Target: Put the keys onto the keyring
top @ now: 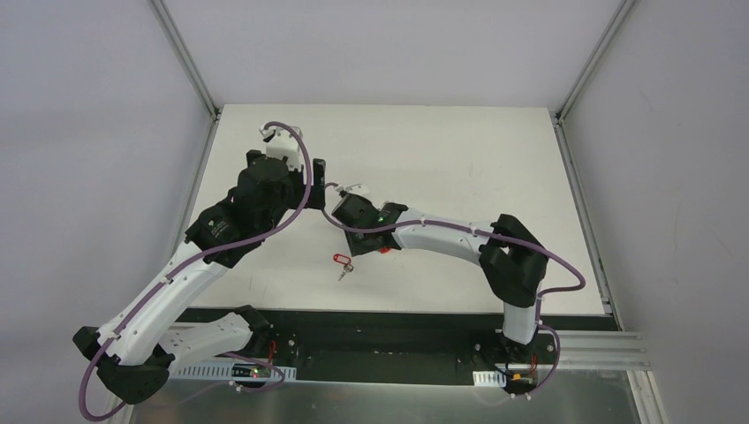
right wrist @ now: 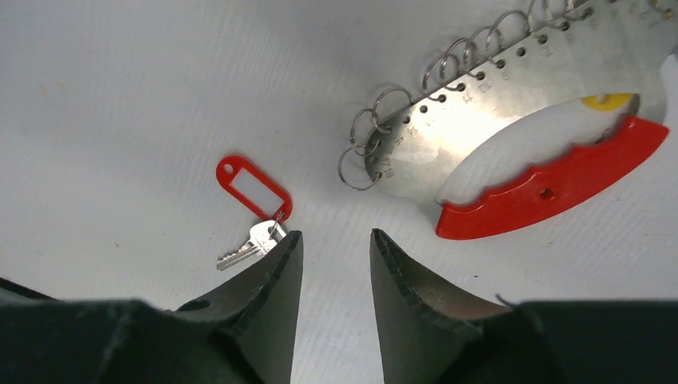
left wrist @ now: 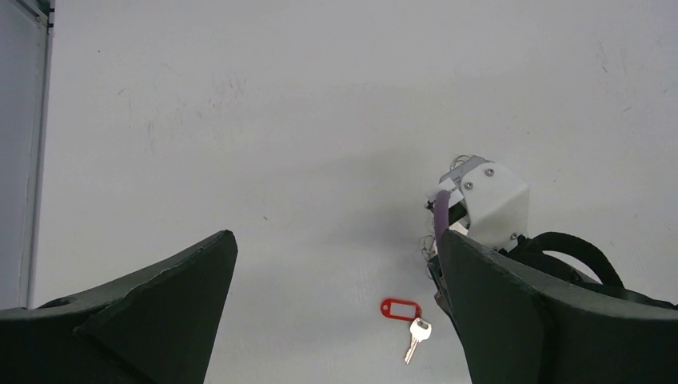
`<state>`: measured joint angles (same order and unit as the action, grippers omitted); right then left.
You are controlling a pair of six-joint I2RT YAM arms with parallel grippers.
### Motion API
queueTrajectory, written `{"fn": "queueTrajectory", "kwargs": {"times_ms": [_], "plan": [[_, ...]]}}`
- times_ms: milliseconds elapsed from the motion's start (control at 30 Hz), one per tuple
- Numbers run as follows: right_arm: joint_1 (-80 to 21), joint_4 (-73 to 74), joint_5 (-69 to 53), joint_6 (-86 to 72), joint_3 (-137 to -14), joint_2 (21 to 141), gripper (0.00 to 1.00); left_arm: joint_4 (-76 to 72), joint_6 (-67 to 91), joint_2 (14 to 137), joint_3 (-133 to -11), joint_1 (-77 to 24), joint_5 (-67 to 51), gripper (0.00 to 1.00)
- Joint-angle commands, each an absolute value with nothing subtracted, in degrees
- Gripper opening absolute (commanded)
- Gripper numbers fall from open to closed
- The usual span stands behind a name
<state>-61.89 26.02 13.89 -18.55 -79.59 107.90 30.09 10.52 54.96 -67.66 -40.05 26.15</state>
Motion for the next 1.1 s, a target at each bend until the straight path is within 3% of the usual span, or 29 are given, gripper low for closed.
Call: {"fn": "queueTrajectory", "kwargs": {"times_ms": [0, 233, 700, 1067], "plan": [[-61.0, 26.9, 20.4, -16.4, -84.3, 106.8, 0.38, 29.3, 10.7, 53.9, -67.6, -40.0, 27.3, 1.00], [-60.8, 26.3, 18.5, -15.5, -86.1, 110.0, 0.34, 29.3, 11.1, 53.0, -67.5, -40.0, 29.3, 1.00], [-60.8, 21.7, 16.6, -12.5, -81.2, 111.3, 0.32, 29.0, 11.6, 48.2, -66.4, -39.2, 46.6, 1.00], [-60.8, 18.3, 16.2, -10.9, -77.2, 111.7, 0.30, 29.0, 11.6, 48.1, -66.2, -37.5, 47.2, 1.00]]}}
